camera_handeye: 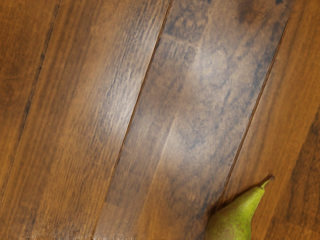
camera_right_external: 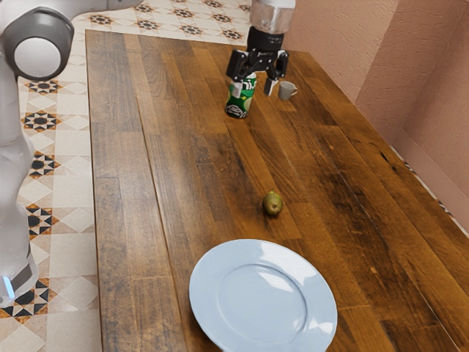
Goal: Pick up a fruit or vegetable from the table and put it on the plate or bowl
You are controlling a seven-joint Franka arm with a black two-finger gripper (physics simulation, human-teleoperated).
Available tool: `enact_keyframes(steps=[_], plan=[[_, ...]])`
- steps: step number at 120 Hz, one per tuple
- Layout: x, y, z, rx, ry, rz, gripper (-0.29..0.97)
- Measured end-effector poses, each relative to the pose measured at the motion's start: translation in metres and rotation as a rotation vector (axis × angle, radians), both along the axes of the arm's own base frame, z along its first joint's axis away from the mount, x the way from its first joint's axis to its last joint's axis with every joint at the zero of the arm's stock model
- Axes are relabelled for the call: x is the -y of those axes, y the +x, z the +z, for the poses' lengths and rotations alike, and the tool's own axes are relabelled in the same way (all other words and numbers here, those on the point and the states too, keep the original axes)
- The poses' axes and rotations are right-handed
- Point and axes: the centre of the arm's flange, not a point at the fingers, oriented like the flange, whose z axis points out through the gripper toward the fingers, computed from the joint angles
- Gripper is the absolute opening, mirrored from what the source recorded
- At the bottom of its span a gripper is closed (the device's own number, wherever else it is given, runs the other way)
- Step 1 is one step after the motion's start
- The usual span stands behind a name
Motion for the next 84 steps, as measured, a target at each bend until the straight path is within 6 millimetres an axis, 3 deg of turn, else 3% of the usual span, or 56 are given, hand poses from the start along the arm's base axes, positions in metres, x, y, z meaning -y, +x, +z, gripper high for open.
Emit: enact_keyframes(steps=[26, 35, 46, 56, 75, 84], plan=[[0.013, 0.001, 0.001, -0.013, -0.017, 0.099, 0.68], [0.025, 0.023, -0.021, -0.048, 0.003, 0.107, 0.68], [0.063, 0.06, -0.054, -0.074, 0.038, 0.041, 0.68], [0.076, 0.088, -0.084, -0.082, 0.058, 0.007, 0.68], [0.074, 0.104, -0.142, -0.085, 0.043, -0.047, 0.68], [0.084, 0.106, -0.171, -0.076, 0.022, -0.085, 0.68]])
